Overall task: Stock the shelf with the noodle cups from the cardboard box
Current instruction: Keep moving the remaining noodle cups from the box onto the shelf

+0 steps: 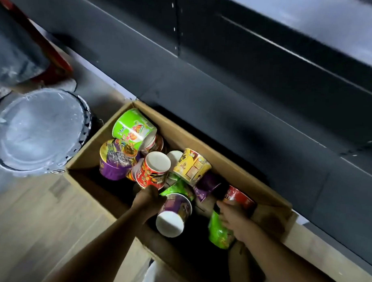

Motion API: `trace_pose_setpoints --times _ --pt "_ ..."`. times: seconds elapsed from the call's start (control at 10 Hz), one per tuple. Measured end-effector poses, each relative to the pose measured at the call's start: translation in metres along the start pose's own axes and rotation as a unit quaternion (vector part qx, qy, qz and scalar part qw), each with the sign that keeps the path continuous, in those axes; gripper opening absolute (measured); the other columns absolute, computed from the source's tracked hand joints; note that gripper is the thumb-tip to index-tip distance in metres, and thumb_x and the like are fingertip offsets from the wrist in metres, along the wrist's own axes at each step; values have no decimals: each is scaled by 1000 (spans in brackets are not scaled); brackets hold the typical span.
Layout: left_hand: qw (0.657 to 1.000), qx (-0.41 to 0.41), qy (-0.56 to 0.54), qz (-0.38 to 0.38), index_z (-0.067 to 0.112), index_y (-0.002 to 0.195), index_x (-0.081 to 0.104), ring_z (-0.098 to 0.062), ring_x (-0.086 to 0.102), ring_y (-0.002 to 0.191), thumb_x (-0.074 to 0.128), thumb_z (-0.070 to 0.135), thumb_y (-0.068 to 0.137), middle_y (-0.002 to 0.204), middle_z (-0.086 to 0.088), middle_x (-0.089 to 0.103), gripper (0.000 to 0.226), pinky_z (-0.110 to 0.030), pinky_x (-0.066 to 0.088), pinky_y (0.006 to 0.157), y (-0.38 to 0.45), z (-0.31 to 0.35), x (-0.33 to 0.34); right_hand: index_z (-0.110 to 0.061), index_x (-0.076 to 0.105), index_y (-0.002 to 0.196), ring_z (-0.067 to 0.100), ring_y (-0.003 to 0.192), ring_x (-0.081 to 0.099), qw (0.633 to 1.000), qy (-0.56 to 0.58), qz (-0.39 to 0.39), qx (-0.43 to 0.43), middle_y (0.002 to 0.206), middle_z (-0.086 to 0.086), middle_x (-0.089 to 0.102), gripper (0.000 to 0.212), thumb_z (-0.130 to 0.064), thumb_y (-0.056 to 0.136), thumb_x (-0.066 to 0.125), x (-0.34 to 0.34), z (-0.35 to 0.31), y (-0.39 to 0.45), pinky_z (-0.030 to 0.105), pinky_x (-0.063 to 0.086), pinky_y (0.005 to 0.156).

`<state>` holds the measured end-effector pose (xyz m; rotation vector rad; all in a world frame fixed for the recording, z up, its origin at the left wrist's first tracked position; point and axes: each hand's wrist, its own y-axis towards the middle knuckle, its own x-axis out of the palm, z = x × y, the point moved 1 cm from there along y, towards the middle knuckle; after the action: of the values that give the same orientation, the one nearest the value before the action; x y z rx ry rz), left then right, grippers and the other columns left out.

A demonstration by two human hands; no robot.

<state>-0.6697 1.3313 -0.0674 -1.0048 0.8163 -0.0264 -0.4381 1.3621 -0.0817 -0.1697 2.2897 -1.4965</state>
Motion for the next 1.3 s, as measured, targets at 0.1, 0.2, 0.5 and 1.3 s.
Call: trace_pose_setpoints --times 0.1,0.2,0.5,1.3 --pt "1000 13 11 -3 13 125 56 -30 58 110 53 36 94 122 -13 62 39 -26 43 82 30 -3 18 -12 55 79 33 102 61 999 41 9 -5 102 13 63 19 -26 91 61 21 -11 41 48 49 95" --pt "999 51 -13 13 12 127 55 -32 57 112 54 35 94 123 -13 62 40 -32 46 89 61 5 30 -11 57 100 23 86 60 997 80 -8 2 94 6 60 19 -28 92 59 41 -25 74 43 50 90" --pt "994 73 -56 59 3 140 35 -34 44 127 51 39 94 139 -19 47 60 -32 35 101 152 52 61 -22 57 112 18 88 56 982 184 -41 21 105 2 62 40 -47 83 66 71 -59 151 31 43 72" --pt "937 74 -335 -70 15 71 64 -14 56 66 68 49 79 66 -2 58 35 -27 43 65 -30 76 -5 -30 71 103 32 109 63 955 198 -194 -102 124 8 64 53 -69 66 71 -36 -40 -33 52 46 99"
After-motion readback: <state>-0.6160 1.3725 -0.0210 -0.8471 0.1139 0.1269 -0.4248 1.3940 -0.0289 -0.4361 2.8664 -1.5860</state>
